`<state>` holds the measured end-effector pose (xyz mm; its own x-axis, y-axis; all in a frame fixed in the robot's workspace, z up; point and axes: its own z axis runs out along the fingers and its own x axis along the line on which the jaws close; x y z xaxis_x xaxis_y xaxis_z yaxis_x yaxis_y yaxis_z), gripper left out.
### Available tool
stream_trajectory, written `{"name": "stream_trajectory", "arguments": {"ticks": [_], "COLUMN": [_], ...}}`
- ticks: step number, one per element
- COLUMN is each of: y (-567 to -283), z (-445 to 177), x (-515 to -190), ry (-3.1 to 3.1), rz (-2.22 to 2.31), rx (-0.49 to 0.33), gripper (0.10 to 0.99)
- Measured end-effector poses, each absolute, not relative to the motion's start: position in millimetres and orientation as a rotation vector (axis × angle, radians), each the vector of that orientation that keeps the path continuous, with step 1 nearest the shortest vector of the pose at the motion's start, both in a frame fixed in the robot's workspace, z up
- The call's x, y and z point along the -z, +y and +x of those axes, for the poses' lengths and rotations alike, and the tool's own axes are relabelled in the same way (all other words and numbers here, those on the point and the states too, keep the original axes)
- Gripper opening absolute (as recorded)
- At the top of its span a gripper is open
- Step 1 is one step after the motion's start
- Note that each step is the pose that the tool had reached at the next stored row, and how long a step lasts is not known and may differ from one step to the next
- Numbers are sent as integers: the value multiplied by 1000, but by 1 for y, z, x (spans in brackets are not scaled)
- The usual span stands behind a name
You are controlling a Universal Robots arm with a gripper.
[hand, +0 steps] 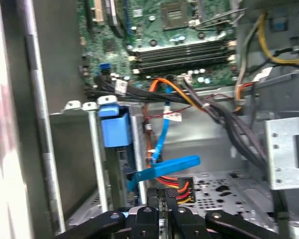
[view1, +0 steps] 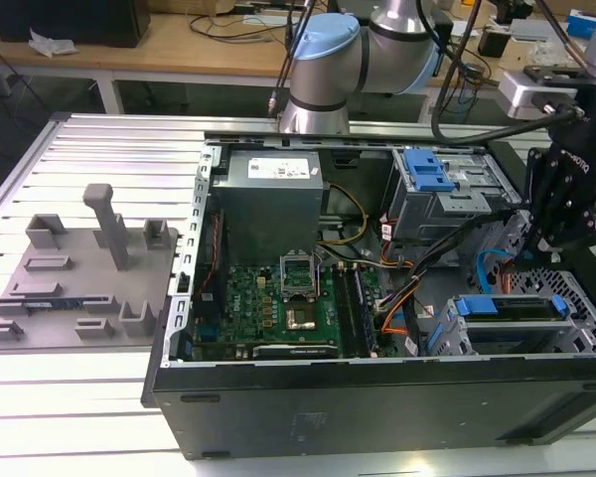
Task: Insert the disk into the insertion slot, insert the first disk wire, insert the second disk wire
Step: 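Insert the first disk wire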
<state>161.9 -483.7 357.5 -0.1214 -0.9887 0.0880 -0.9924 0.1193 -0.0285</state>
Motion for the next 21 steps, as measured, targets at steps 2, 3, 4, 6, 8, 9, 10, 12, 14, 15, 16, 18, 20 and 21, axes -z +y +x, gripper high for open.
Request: {"name": "stream_trajectory", "arguments": {"ticks": [2,3,4,6,8,9,10,12,14,15,16,18,20,21], "y": [-487,-489,-490,-490,-490,-490,-490,-490,-490,-490,-490,-490,-490,-490], "z": [163,163,163,163,163,163,163,163,164,164,165,165,165,165], "x": [-358,-358,-357,-358,-358,-358,-357,-358,-358,-358,-357,-358,-358,-358], "ry": [-2340,-2346,-2346,-2346,-2345,-2342,-2335,-2318,-2297,-2291,-2288,-2287,-2284,-2282], "rz": [2072,2077,2077,2077,2078,2081,2088,2105,2126,2132,2135,2134,2132,2129], "rx": [-68,-53,-52,-51,-51,-51,-50,-48,-46,-45,-44,-42,-36,-30], "gripper": [169,169,169,169,169,169,169,169,169,169,169,169,169,169]}}
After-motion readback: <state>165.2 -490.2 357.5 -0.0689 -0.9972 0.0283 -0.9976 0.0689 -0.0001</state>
